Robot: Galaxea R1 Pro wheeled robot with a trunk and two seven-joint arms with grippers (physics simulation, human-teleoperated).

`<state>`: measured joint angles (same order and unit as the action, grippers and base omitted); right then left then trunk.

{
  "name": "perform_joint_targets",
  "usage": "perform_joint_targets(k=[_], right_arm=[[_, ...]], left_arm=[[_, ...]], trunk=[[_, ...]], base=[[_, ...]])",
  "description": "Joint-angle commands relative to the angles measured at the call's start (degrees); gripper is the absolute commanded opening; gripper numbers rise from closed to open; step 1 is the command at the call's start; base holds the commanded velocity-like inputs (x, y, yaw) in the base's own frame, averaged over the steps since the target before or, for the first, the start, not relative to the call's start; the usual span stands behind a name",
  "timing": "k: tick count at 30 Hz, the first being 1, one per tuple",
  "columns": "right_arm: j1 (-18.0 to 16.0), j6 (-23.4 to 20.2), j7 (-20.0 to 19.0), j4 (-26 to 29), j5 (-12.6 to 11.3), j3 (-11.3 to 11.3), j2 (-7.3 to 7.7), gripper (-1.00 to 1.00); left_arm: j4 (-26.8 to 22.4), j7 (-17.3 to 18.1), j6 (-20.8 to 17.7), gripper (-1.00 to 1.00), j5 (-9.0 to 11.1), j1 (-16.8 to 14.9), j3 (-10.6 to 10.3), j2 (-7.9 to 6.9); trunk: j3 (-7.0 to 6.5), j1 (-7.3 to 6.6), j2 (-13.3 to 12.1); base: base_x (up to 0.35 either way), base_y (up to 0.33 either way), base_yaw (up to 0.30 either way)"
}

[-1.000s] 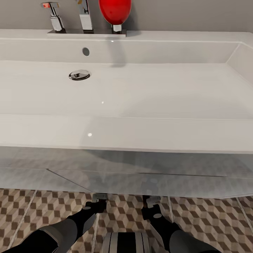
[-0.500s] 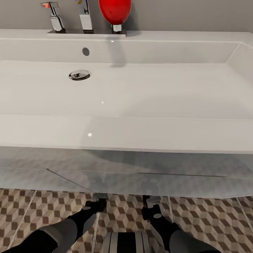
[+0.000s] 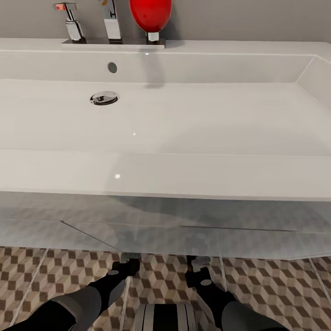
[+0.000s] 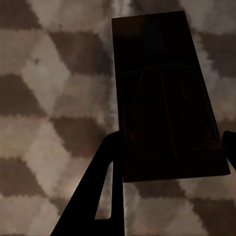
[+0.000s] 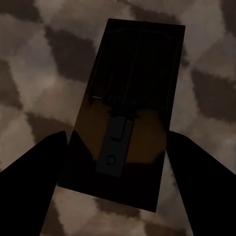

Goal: Take the four mousetraps from the cabinet in the bathroom and place them on the bathroom floor. Make sure all four end up on the same floor surface, and ensure that at least two of them are either under or directly next to the same bathroom sink.

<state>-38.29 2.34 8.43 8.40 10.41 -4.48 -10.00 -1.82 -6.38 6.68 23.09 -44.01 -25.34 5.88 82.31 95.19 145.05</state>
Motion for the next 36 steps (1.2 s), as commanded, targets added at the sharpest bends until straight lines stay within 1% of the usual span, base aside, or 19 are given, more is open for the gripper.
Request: perform_joint_targets(k=[1, 7, 11, 36], right_arm=[[0.0, 0.2, 0.4, -0.1, 0.2, -0.4, 0.0, -1.0], [0.0, 3.1, 0.4, -0.1, 0.2, -0.5, 0.0, -1.0], [0.0, 3.7, 0.4, -0.1, 0.3, -0.5, 0.0, -1.0], [0.0, 3.7, 0.4, -0.1, 0.3, -0.5, 0.0, -1.0]], left_arm=[[0.0, -0.2, 0.2, -1.0, 0.4, 0.0, -0.5, 0.01], [0.1, -0.2, 0.2, -1.0, 0.4, 0.0, -0.5, 0.01], [0.1, -0.2, 0.2, -1.0, 0.4, 0.0, -0.5, 0.01], [0.1, -0.2, 0.2, -1.0, 0.4, 0.0, -0.5, 0.01]], trunk=[[0.03, -0.01, 0.0], [0.03, -0.01, 0.0], [0.03, -0.01, 0.0], [0.03, -0.01, 0.0]], base=[[0.0, 0.0, 0.0], [0.0, 0.0, 0.0], [0.0, 0.0, 0.0], [0.0, 0.0, 0.0]])
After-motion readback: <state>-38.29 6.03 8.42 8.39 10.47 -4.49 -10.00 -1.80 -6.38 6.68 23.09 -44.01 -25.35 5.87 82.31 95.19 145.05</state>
